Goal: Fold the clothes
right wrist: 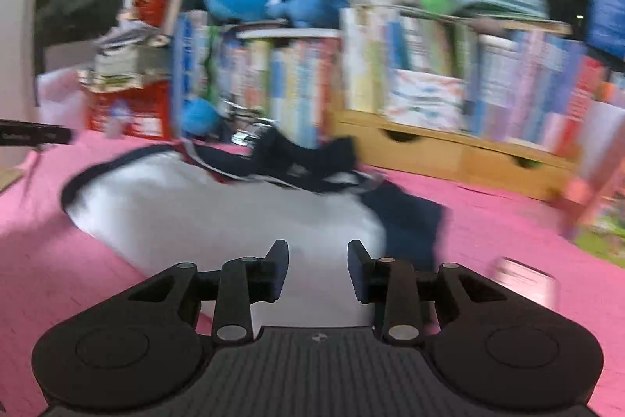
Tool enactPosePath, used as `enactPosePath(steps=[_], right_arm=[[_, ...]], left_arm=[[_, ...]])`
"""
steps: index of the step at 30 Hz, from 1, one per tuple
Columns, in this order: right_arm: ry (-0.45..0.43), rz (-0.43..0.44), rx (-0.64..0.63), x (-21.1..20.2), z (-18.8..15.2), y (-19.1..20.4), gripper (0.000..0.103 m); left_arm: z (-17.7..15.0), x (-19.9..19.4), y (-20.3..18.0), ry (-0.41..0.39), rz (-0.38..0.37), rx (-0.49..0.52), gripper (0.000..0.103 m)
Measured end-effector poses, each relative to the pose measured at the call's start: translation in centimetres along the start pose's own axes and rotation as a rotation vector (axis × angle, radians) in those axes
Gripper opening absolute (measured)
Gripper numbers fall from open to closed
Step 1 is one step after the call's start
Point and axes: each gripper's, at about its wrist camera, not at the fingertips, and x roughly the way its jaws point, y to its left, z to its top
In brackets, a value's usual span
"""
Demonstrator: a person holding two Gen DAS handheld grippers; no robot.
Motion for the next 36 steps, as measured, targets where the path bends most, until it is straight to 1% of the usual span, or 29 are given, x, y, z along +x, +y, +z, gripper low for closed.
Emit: enactPosePath(steps=[1, 2, 4, 6, 8, 10, 11, 13, 15, 16, 19, 21, 22, 24, 25, 26, 27, 28, 30, 31, 34, 35, 36], right_arm=[[0.008, 0.014, -0.001, 1.1, 0.1, 0.7, 0.035], [0.016, 0.026, -0.002, 2.1, 0.3, 1.4, 0.035], [0.055, 0.028, 0.020, 4.3, 0.4, 1.7, 0.035], [0.103, 0.021, 0.058, 6.1, -0.1, 1.3, 0.035], [0.139, 0.000, 0.088, 7.3, -0.9, 1.0, 0.035], [0.166, -0.021, 0.105, 8.1, -2.0, 0.8, 0.035], [0.168, -0.021, 0.108, 8.4, -2.6, 0.7, 0.035], [0.169, -0.008, 0.124, 8.4, -2.8, 0.4, 0.035], [0.170, -0.006, 0.129, 8.3, -2.9, 0.2, 0.036], [0.170, -0.010, 0.127, 8.4, -2.9, 0.3, 0.036], [0.171, -0.015, 0.116, 8.3, -3.0, 0.5, 0.036], [0.172, -0.017, 0.111, 8.3, -3.0, 0.6, 0.037], [0.173, -0.018, 0.108, 8.4, -3.0, 0.7, 0.038], [0.174, -0.018, 0.104, 8.4, -2.9, 0.8, 0.038], [0.175, -0.018, 0.101, 8.5, -2.9, 0.9, 0.039], [0.175, -0.018, 0.099, 8.5, -3.0, 0.9, 0.039], [0.175, -0.018, 0.098, 8.5, -3.0, 0.9, 0.039], [0.176, -0.018, 0.096, 8.5, -2.9, 0.9, 0.040], [0.177, -0.019, 0.092, 8.6, -2.9, 1.0, 0.040], [0.177, -0.021, 0.091, 8.6, -2.9, 1.0, 0.041], [0.133, -0.067, 0.125, 7.8, -2.6, 1.2, 0.048], [0.113, -0.047, 0.145, 7.4, -2.2, 1.6, 0.049], [0.103, -0.001, 0.145, 7.2, -1.7, 2.3, 0.051]], left_arm=[[0.2, 0.3, -1.2, 0.001, -0.042, 0.028, 0.029], [-0.1, 1.0, -2.7, 0.019, -0.072, 0.064, 0.029], [-0.7, 3.1, -5.0, 0.075, -0.099, 0.122, 0.029], [-1.5, 5.5, -6.2, 0.124, -0.102, 0.156, 0.029], [-2.2, 8.3, -7.0, 0.168, -0.045, 0.207, 0.030], [-2.9, 10.6, -5.9, 0.197, 0.034, 0.227, 0.031], [-3.2, 11.8, -5.1, 0.203, 0.072, 0.223, 0.031], [-3.1, 12.9, -3.6, 0.199, 0.123, 0.210, 0.031], [-2.4, 13.8, -2.5, 0.202, 0.203, 0.238, 0.031], [-2.1, 14.0, -2.0, 0.204, 0.216, 0.236, 0.031], [-0.9, 14.0, -0.2, 0.200, 0.224, 0.133, 0.030], [-0.5, 12.9, -0.1, 0.157, 0.186, 0.099, 0.030], [-0.4, 12.3, -0.2, 0.134, 0.164, 0.085, 0.031], [-1.2, 11.5, -1.0, 0.127, 0.126, 0.148, 0.038], [-2.0, 11.4, -1.5, 0.141, 0.131, 0.203, 0.044], [-2.7, 11.8, -1.7, 0.157, 0.147, 0.251, 0.048], [-3.6, 12.1, -1.7, 0.163, 0.156, 0.279, 0.048], [-4.2, 12.2, -1.5, 0.154, 0.152, 0.285, 0.050], [-4.2, 12.5, -1.3, 0.162, 0.143, 0.267, 0.051], [-4.2, 12.8, -1.4, 0.166, 0.145, 0.277, 0.051], [-4.4, 13.0, -2.1, 0.162, 0.164, 0.313, 0.051], [-4.4, 13.0, -2.1, 0.161, 0.165, 0.317, 0.051], [-4.4, 12.9, -2.0, 0.161, 0.164, 0.313, 0.051]])
